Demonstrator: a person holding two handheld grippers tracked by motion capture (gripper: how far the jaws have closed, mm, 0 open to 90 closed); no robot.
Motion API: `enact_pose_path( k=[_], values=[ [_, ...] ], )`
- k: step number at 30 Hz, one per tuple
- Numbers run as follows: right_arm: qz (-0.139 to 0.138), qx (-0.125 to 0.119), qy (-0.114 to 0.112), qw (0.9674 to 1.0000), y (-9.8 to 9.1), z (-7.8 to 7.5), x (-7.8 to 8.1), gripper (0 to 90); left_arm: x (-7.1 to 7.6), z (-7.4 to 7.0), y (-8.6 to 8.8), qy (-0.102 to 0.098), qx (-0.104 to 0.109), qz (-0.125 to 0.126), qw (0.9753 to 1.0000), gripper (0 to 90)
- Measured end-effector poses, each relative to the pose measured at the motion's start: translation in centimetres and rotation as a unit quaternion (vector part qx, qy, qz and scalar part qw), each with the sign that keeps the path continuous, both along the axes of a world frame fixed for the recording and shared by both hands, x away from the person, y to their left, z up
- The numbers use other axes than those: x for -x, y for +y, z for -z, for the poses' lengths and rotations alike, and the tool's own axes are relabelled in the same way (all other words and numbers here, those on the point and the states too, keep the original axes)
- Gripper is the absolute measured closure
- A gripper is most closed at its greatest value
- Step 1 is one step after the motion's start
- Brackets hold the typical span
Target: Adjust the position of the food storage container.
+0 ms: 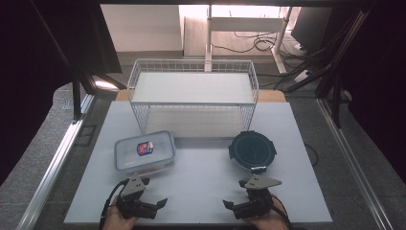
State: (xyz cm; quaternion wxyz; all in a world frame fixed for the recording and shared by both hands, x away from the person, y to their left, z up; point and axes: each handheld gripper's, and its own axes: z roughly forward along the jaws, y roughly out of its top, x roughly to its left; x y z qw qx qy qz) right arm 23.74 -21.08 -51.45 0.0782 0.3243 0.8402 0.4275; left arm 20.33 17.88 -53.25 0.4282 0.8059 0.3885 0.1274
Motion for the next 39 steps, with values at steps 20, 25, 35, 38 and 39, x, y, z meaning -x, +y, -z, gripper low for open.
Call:
enact_pose_path(
  k=[20,25,35,38,39],
  values=[
    [-0.011,0.004,-0.003,0.9999,-0.2,-0.2,0.3,22.0,0.2,-0.1,-0.3,-0.036,-0.007,0.016,0.9992,3.9],
    [-0.006,0.002,-0.004,1.0000,-0.4,-0.4,0.3,27.7,0.2,-0.1,-0.3,-0.037,-0.004,0.017,0.9991,3.9],
    [-0.035,0.006,-0.010,0.9993,0.0,-1.6,-0.4,49.9,0.1,0.0,-0.3,-0.035,0.001,0.013,0.9993,3.9],
    [-0.031,-0.004,0.009,0.9995,0.2,-2.2,-1.4,57.4,0.1,0.2,-0.3,-0.027,0.006,0.017,0.9995,3.9],
    [-0.033,-0.003,0.016,0.9993,0.2,-2.3,-1.7,59.7,0.1,0.2,-0.3,-0.026,0.005,0.018,0.9995,3.9]
  ],
)
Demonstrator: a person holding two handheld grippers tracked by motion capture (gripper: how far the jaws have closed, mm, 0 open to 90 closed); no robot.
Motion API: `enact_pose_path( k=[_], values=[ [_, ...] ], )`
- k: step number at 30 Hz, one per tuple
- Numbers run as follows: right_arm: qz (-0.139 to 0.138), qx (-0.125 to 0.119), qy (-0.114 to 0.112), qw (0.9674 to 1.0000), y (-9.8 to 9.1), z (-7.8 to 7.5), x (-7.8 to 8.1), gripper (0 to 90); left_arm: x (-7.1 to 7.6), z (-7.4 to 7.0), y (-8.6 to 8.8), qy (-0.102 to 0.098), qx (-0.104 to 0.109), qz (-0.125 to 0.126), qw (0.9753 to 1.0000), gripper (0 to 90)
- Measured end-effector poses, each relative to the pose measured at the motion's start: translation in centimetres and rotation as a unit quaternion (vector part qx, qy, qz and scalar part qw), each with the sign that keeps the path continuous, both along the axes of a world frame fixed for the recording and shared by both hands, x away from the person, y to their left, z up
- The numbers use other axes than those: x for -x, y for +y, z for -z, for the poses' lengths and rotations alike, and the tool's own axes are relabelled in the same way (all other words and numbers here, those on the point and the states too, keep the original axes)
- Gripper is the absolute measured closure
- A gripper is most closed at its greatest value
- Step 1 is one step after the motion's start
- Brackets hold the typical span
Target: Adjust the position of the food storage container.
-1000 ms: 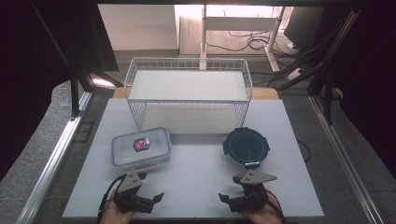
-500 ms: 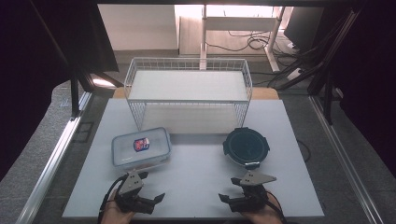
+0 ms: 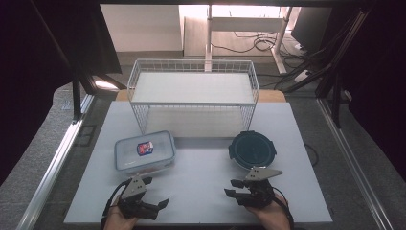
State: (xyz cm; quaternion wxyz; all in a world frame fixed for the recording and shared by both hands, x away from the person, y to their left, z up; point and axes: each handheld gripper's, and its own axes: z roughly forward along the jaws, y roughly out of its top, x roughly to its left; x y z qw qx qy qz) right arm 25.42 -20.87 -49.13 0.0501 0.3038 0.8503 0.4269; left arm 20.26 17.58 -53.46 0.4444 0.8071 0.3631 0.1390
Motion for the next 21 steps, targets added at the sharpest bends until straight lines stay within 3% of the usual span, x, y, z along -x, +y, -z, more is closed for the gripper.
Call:
enact_pose_path(
  k=[1,2,5,11,14,15,21],
  values=[
    [0.000,0.000,0.000,1.0000,0.0,0.0,0.0,59.7,0.0,0.0,0.0,0.000,-0.001,0.000,1.0000,3.9],
    [0.001,0.007,0.001,1.0000,0.1,-0.3,-0.4,66.9,0.0,0.0,-0.1,-0.001,-0.002,0.000,1.0000,3.9],
    [0.005,0.018,-0.008,0.9998,0.5,-0.9,-1.0,75.5,0.0,0.0,-0.1,0.000,-0.002,-0.001,1.0000,3.9],
    [-0.007,0.017,-0.022,0.9996,0.9,-2.1,-1.8,78.8,0.0,0.0,0.0,0.001,0.003,-0.004,1.0000,3.9],
    [-0.007,0.031,-0.035,0.9989,1.1,-2.8,-2.6,85.4,0.0,0.0,0.0,0.001,0.003,-0.002,1.0000,3.9],
    [-0.006,0.034,-0.036,0.9988,1.1,-3.0,-2.8,89.1,0.0,0.1,-0.1,0.002,0.002,-0.001,1.0000,3.8],
    [0.008,0.041,-0.033,0.9986,1.4,-3.4,-4.2,89.4,0.0,0.2,-0.3,0.005,-0.002,-0.001,1.0000,3.9]
  ],
)
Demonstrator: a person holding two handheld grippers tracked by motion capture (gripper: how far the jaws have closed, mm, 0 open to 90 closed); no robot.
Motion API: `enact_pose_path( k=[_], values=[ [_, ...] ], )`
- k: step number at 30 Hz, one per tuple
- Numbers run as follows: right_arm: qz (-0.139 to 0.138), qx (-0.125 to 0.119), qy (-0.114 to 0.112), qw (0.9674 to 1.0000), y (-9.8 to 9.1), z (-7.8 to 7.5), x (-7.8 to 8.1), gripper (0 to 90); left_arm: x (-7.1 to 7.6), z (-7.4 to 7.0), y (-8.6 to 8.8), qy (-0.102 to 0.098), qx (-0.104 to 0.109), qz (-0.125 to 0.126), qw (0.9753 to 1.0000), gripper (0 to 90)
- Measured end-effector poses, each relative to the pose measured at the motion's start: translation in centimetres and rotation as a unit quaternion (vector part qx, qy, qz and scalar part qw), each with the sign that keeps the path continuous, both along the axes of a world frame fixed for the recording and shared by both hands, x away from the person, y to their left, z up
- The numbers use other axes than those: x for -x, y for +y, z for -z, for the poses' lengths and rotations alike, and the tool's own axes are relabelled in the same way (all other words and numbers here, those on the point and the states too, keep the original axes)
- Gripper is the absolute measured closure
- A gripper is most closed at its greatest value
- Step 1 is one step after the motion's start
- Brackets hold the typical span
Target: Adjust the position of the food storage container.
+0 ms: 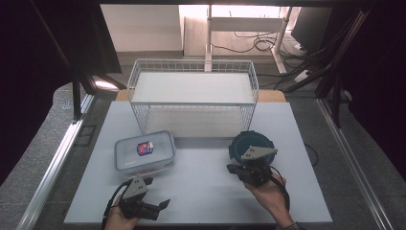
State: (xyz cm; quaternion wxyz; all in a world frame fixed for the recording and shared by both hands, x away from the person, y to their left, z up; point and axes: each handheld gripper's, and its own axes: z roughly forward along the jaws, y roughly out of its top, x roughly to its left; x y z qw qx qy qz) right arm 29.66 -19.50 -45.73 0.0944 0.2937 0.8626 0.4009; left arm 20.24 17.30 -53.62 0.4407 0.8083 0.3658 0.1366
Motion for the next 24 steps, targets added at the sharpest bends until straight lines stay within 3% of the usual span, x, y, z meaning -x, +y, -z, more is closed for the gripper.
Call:
enact_pose_path(
  k=[3,8,9,12,15,17,21,24],
  values=[
    [0.013,0.000,-0.002,0.9999,0.2,-0.1,-1.2,89.5,0.0,0.0,0.0,0.000,-0.001,0.000,1.0000,3.9],
    [0.037,0.025,-0.016,0.9989,1.3,0.3,-4.2,89.3,0.0,0.0,0.0,0.001,-0.003,0.000,1.0000,3.8],
    [0.037,0.025,-0.016,0.9989,1.3,0.3,-4.2,89.3,0.0,0.0,0.0,0.001,-0.003,0.000,1.0000,3.9],
    [0.040,0.049,-0.017,0.9979,2.8,0.9,-6.0,89.3,0.0,0.1,-0.1,0.002,-0.005,0.000,1.0000,3.8],
    [0.041,0.063,-0.019,0.9970,3.4,1.3,-6.4,89.3,0.0,0.1,-0.1,0.003,-0.007,0.000,1.0000,3.9],
    [0.048,0.099,-0.023,0.9936,4.1,2.0,-6.7,89.4,0.0,0.1,-0.1,0.003,-0.008,0.001,1.0000,3.9],
    [0.054,0.109,-0.025,0.9923,4.1,1.9,-6.6,89.7,0.0,0.0,-0.3,0.002,-0.011,0.005,0.9999,3.9],
    [0.059,0.130,-0.038,0.9890,4.2,1.8,-6.4,89.9,0.1,0.0,-0.3,0.001,-0.013,0.005,0.9999,3.9]
  ],
)
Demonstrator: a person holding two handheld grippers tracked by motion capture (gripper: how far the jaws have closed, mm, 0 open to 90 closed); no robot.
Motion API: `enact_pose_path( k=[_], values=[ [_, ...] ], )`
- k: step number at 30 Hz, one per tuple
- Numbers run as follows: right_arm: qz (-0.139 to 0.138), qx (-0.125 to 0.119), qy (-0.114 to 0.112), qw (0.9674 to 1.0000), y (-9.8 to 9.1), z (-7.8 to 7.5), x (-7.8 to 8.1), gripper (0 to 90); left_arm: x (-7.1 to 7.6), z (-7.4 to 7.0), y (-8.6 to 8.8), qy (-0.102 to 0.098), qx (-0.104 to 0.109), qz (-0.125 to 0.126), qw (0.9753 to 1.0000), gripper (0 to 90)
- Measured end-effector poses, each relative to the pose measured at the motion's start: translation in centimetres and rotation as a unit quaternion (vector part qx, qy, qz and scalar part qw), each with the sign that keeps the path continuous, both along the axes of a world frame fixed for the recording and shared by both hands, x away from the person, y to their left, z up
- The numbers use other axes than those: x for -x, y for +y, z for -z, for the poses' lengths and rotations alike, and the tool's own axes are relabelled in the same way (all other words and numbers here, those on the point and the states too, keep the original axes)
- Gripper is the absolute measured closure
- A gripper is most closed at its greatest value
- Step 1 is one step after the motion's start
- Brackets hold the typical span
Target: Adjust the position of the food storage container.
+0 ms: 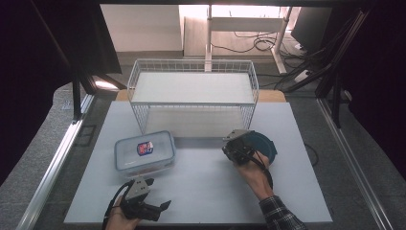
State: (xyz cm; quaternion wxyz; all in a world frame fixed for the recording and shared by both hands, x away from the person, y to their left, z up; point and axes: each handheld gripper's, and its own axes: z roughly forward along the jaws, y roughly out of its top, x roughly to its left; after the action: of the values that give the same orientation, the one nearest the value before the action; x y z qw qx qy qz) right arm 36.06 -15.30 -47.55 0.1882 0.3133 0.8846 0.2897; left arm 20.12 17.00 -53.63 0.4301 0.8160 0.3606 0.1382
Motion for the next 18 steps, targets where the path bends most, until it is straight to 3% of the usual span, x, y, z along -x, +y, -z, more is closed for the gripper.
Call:
enact_pose_path(
  k=[4,7,11,13,18],
  values=[
    [0.017,-0.005,0.004,0.9998,-0.9,-0.1,-0.2,89.9,0.0,-0.1,0.3,-0.001,0.005,-0.005,1.0000,3.9],
    [0.033,-0.023,0.013,0.9991,-2.9,-0.2,-0.6,89.9,-0.1,-0.2,0.6,0.000,0.011,-0.009,0.9999,4.0],
    [0.047,-0.027,0.013,0.9984,-4.4,-0.2,-0.8,89.9,-0.1,-0.2,0.7,0.001,0.012,-0.009,0.9999,4.1],
    [0.062,-0.036,0.017,0.9973,-6.0,-0.3,-1.1,89.9,-0.1,-0.2,0.6,0.002,0.012,-0.009,0.9999,4.1],
    [0.080,-0.045,0.013,0.9957,-7.9,-0.3,-1.5,89.8,-0.1,-0.4,0.8,0.016,0.017,-0.009,0.9997,4.4]
  ],
)
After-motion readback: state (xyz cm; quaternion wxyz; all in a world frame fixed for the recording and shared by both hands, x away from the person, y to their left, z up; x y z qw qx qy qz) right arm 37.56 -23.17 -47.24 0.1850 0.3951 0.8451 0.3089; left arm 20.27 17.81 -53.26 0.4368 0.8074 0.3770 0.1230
